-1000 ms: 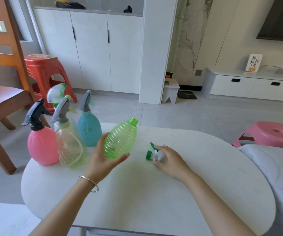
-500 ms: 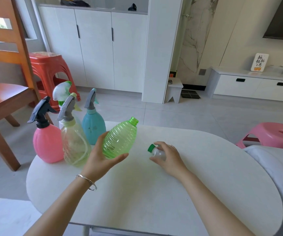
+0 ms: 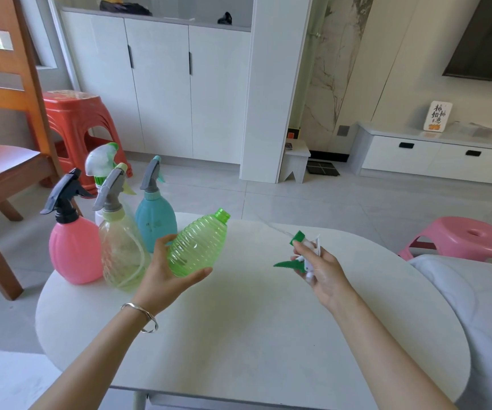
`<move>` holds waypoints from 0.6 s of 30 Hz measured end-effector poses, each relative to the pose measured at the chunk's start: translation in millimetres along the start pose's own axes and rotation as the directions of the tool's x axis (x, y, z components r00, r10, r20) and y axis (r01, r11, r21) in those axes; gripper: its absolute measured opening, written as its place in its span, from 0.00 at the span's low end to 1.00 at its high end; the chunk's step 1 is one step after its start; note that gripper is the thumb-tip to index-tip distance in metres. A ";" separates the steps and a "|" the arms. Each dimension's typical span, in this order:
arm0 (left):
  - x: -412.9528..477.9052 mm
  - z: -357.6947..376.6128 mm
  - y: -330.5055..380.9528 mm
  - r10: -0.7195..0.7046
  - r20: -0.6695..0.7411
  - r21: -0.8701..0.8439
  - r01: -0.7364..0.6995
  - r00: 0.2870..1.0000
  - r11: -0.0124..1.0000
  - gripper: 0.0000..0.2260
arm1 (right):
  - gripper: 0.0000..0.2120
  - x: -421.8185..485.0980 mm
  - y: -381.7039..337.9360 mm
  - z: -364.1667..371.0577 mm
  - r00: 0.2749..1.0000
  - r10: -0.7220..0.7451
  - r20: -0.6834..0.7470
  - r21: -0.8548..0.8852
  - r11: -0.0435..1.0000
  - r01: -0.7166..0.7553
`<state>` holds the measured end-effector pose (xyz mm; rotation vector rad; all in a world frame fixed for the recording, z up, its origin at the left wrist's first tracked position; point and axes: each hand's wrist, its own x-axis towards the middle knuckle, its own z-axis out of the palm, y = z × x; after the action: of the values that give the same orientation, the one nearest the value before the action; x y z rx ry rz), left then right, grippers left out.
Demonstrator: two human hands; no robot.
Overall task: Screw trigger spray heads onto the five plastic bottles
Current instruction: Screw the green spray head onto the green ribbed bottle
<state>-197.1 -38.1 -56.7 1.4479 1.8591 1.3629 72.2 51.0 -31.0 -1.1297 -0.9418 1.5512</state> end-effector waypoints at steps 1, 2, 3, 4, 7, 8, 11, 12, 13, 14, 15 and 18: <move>0.4 -0.4 -1.2 -0.003 0.002 0.009 0.003 1.000 1.000 0.38 | 0.03 -1.4 -2.5 -4.6 1.000 -0.021 -0.007 -0.011 1.000 0.021; 0.7 -0.8 -2.5 -0.007 0.006 0.015 0.007 1.000 1.000 0.38 | 0.03 -2.7 -5.3 -9.0 0.999 -0.032 -0.011 -0.029 0.999 0.032; 1.1 -1.2 -3.8 -0.009 0.010 0.018 0.009 1.000 1.000 0.38 | 0.04 -4.3 -7.9 -13.2 0.999 -0.035 -0.008 -0.050 0.998 0.035; 1.4 -1.5 -5.0 -0.009 0.013 0.021 0.009 1.000 1.000 0.38 | 0.05 -5.4 -10.2 -17.0 0.999 -0.034 0.002 -0.064 0.997 0.034; 1.7 -1.1 -7.3 0.002 0.013 0.027 -0.002 1.000 1.000 0.38 | 0.08 -9.8 -15.4 -24.7 0.999 -0.032 0.019 -0.045 0.998 0.032; 1.7 -0.8 -7.7 0.008 0.013 0.028 -0.008 1.000 1.000 0.38 | 0.11 -11.4 -17.0 -26.0 0.999 -0.032 0.021 -0.040 0.999 0.033; 1.3 -0.6 -7.8 0.027 0.027 0.027 -0.028 0.999 0.999 0.37 | 0.15 -15.9 -20.7 -28.8 0.999 -0.041 0.035 -0.049 0.998 0.042; 0.9 -0.6 -7.5 0.035 0.033 0.026 -0.036 0.999 0.999 0.37 | 0.14 -16.7 -21.5 -29.8 0.998 -0.044 0.037 -0.054 0.998 0.046; 0.4 -0.6 -7.2 0.042 0.040 0.025 -0.043 0.998 0.999 0.37 | 0.14 -17.4 -22.2 -30.9 0.998 -0.047 0.035 -0.060 0.997 0.049; -0.2 -0.3 -6.6 0.050 0.047 0.025 -0.051 0.998 0.998 0.37 | 0.12 -17.7 -22.7 -31.8 0.998 -0.049 0.030 -0.069 0.996 0.051; -0.8 0.1 -6.1 0.057 0.054 0.025 -0.059 0.997 0.998 0.37 | 0.11 -17.9 -23.1 -32.7 0.998 -0.051 0.024 -0.078 0.996 0.053; -2.6 1.7 -5.1 0.078 0.073 0.023 -0.080 0.994 0.997 0.37 | 0.07 -17.7 -23.6 -35.6 0.999 -0.052 0.006 -0.109 0.993 0.053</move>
<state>-197.3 -39.6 -62.4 1.5777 1.7978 1.3097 114.4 41.1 -14.8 -1.1694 -1.0611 1.4745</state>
